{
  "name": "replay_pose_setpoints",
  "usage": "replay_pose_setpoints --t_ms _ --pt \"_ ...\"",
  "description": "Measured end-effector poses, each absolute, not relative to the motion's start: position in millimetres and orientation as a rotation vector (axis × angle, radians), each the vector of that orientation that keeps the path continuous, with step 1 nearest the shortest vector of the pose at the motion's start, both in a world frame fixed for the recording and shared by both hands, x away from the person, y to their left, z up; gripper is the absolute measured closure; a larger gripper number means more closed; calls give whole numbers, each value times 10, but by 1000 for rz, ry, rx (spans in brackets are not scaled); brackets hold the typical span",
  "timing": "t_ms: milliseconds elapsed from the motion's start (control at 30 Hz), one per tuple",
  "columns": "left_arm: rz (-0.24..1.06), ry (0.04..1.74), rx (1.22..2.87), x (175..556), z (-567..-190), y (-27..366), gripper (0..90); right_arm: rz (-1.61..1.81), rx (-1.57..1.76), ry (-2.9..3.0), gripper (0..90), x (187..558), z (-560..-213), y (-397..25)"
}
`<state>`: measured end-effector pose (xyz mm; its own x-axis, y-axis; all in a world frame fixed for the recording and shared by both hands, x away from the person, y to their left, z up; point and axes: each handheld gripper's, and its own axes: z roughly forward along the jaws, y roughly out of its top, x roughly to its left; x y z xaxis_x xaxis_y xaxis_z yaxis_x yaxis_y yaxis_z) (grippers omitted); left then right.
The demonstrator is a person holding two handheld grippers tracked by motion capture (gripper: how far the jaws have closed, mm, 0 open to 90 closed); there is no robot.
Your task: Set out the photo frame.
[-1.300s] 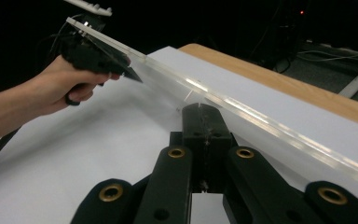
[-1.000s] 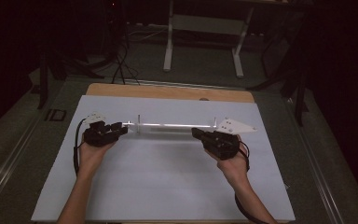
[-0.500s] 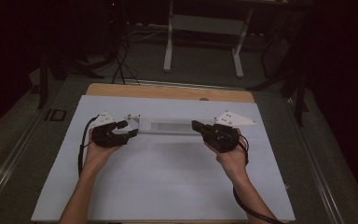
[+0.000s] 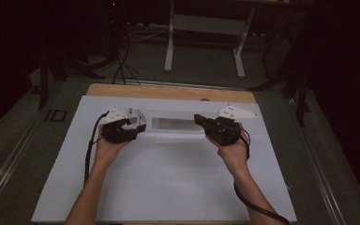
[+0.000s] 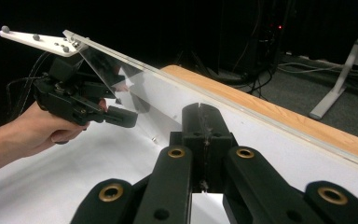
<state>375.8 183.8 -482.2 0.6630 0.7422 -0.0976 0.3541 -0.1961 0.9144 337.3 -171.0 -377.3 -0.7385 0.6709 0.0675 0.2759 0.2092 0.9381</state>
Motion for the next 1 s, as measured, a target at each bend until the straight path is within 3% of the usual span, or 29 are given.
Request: replay_pose_setpoints --t_ms 267,633,1000 --pt "458 893 1790 3810 -4809 1842 475 1504 912 2133 900 3413 -3867 -1808" --pt "476 909 1773 3884 -4804 1846 494 1350 1009 2112 756 3574 -4204 -2138" --pt "489 925 1771 3920 -4794 1835 501 1289 1138 2101 687 3758 -4520 -2417"
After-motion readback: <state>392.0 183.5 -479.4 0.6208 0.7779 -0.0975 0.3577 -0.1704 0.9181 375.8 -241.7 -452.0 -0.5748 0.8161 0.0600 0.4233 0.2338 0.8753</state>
